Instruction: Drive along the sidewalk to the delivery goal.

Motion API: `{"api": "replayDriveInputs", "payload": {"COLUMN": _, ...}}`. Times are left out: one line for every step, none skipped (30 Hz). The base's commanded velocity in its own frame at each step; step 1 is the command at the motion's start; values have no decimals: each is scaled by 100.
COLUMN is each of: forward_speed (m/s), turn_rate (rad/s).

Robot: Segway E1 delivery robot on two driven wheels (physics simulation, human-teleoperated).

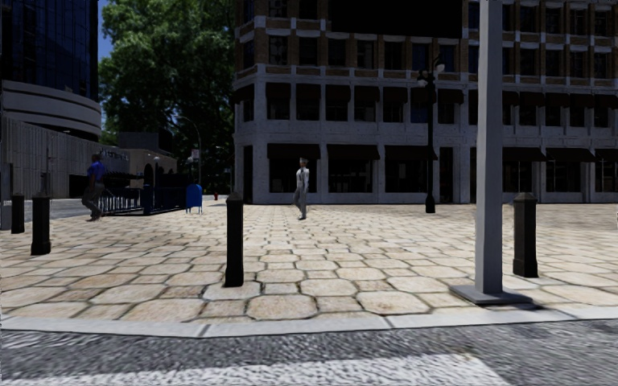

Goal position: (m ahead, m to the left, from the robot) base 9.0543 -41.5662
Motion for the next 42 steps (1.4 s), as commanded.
{"api": "replayDriveInputs", "payload": {"forward_speed": 148, "turn_rate": -23}}
{"api": "replayDriveInputs", "payload": {"forward_speed": 148, "turn_rate": -23}}
{"api": "replayDriveInputs", "payload": {"forward_speed": 148, "turn_rate": -23}}
{"api": "replayDriveInputs", "payload": {"forward_speed": 148, "turn_rate": -23}}
{"api": "replayDriveInputs", "payload": {"forward_speed": 148, "turn_rate": -23}}
{"api": "replayDriveInputs", "payload": {"forward_speed": 148, "turn_rate": -23}}
{"api": "replayDriveInputs", "payload": {"forward_speed": 148, "turn_rate": -23}}
{"api": "replayDriveInputs", "payload": {"forward_speed": 148, "turn_rate": -23}}
{"api": "replayDriveInputs", "payload": {"forward_speed": 148, "turn_rate": -24}}
{"api": "replayDriveInputs", "payload": {"forward_speed": 148, "turn_rate": -24}}
{"api": "replayDriveInputs", "payload": {"forward_speed": 147, "turn_rate": -24}}
{"api": "replayDriveInputs", "payload": {"forward_speed": 147, "turn_rate": -24}}
{"api": "replayDriveInputs", "payload": {"forward_speed": 147, "turn_rate": -24}}
{"api": "replayDriveInputs", "payload": {"forward_speed": 147, "turn_rate": -24}}
{"api": "replayDriveInputs", "payload": {"forward_speed": 147, "turn_rate": -24}}
{"api": "replayDriveInputs", "payload": {"forward_speed": 147, "turn_rate": -24}}
{"api": "replayDriveInputs", "payload": {"forward_speed": 147, "turn_rate": -24}}
{"api": "replayDriveInputs", "payload": {"forward_speed": 147, "turn_rate": -24}}
{"api": "replayDriveInputs", "payload": {"forward_speed": 147, "turn_rate": -24}}
{"api": "replayDriveInputs", "payload": {"forward_speed": 147, "turn_rate": -24}}
{"api": "replayDriveInputs", "payload": {"forward_speed": 147, "turn_rate": -24}}
{"api": "replayDriveInputs", "payload": {"forward_speed": 147, "turn_rate": -24}}
{"api": "replayDriveInputs", "payload": {"forward_speed": 147, "turn_rate": -24}}
{"api": "replayDriveInputs", "payload": {"forward_speed": 147, "turn_rate": -24}}
{"api": "replayDriveInputs", "payload": {"forward_speed": 147, "turn_rate": -24}}
{"api": "replayDriveInputs", "payload": {"forward_speed": 147, "turn_rate": -24}}
{"api": "replayDriveInputs", "payload": {"forward_speed": 147, "turn_rate": -25}}
{"api": "replayDriveInputs", "payload": {"forward_speed": 147, "turn_rate": -25}}
{"api": "replayDriveInputs", "payload": {"forward_speed": 147, "turn_rate": -26}}
{"api": "replayDriveInputs", "payload": {"forward_speed": 147, "turn_rate": -27}}
{"api": "replayDriveInputs", "payload": {"forward_speed": 147, "turn_rate": -27}}
{"api": "replayDriveInputs", "payload": {"forward_speed": 147, "turn_rate": -28}}
{"api": "replayDriveInputs", "payload": {"forward_speed": 147, "turn_rate": -28}}
{"api": "replayDriveInputs", "payload": {"forward_speed": 147, "turn_rate": -29}}
{"api": "replayDriveInputs", "payload": {"forward_speed": 147, "turn_rate": -29}}
{"api": "replayDriveInputs", "payload": {"forward_speed": 147, "turn_rate": -29}}
{"api": "replayDriveInputs", "payload": {"forward_speed": 147, "turn_rate": -29}}
{"api": "replayDriveInputs", "payload": {"forward_speed": 147, "turn_rate": -30}}
{"api": "replayDriveInputs", "payload": {"forward_speed": 147, "turn_rate": -30}}
{"api": "replayDriveInputs", "payload": {"forward_speed": 147, "turn_rate": -30}}
{"api": "replayDriveInputs", "payload": {"forward_speed": 144, "turn_rate": -30}}
{"api": "replayDriveInputs", "payload": {"forward_speed": 144, "turn_rate": -30}}
